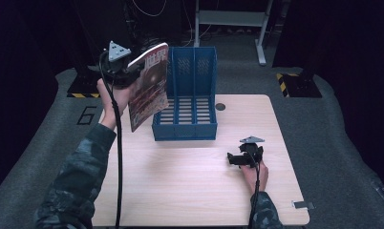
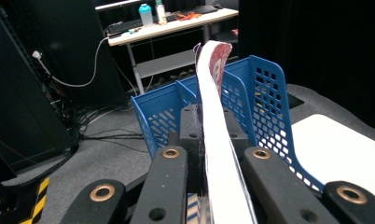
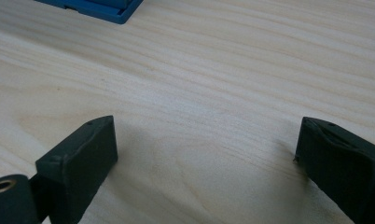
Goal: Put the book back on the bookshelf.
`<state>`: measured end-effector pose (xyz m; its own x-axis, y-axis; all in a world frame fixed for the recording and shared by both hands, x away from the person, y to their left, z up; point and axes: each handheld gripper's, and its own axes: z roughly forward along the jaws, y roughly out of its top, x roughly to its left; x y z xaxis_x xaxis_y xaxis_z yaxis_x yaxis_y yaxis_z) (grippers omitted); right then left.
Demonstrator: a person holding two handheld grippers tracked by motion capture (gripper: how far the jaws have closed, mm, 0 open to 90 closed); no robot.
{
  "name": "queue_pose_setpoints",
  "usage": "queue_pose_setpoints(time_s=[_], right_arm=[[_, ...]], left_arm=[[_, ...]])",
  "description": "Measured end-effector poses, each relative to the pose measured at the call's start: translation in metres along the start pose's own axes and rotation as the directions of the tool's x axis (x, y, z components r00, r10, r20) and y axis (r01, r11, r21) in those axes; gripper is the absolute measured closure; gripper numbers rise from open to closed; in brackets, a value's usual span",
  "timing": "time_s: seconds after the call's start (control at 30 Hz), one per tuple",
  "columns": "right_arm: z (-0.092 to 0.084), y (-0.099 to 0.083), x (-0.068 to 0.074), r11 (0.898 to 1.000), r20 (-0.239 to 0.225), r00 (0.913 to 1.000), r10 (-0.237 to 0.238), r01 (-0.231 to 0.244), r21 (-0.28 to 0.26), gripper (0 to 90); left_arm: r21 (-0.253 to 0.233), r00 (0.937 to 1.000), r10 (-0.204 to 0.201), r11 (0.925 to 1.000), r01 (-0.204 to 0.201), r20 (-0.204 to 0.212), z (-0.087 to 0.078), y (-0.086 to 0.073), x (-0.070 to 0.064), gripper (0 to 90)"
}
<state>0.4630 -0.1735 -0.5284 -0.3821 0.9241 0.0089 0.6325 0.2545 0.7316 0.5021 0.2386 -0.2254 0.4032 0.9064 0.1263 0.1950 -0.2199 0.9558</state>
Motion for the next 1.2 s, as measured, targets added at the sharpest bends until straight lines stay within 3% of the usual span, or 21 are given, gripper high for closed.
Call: queue_pose_setpoints(time_s=[0.23, 0.4, 0.67, 0.97, 1.2], right_arm=[[0.000, 0.000, 0.000, 1.000, 0.001, 1.0000, 0.000, 0.000, 0.001, 5.2], [0.000, 0.000, 0.000, 1.000, -0.001, 1.0000, -0.001, 0.001, -0.001, 5.3], [0.000, 0.000, 0.000, 1.000, -0.004, 1.0000, 0.000, 0.000, 0.001, 5.4], [0.000, 0.000, 0.000, 1.000, -0.004, 1.0000, -0.001, 0.001, 0.001, 5.5], [0.000, 0.000, 0.000, 1.000, -0.002, 1.0000, 0.000, 0.000, -0.001, 5.8]], left_arm=[[-0.010, 0.9984, -0.048, 0.9988, 0.048, -0.029, 0.015, 0.004, 0.001, 83.8], [-0.002, 0.9977, -0.041, 0.9991, 0.041, -0.054, 0.026, 0.007, -0.002, 83.7], [-0.013, 0.9927, -0.088, 0.9961, 0.088, -0.082, 0.044, 0.010, -0.001, 83.8], [-0.040, 0.9850, -0.126, 0.9918, 0.122, -0.118, 0.061, 0.005, -0.003, 83.7], [-0.065, 0.9825, -0.141, 0.9889, 0.134, -0.122, 0.069, -0.002, -0.008, 83.8]])
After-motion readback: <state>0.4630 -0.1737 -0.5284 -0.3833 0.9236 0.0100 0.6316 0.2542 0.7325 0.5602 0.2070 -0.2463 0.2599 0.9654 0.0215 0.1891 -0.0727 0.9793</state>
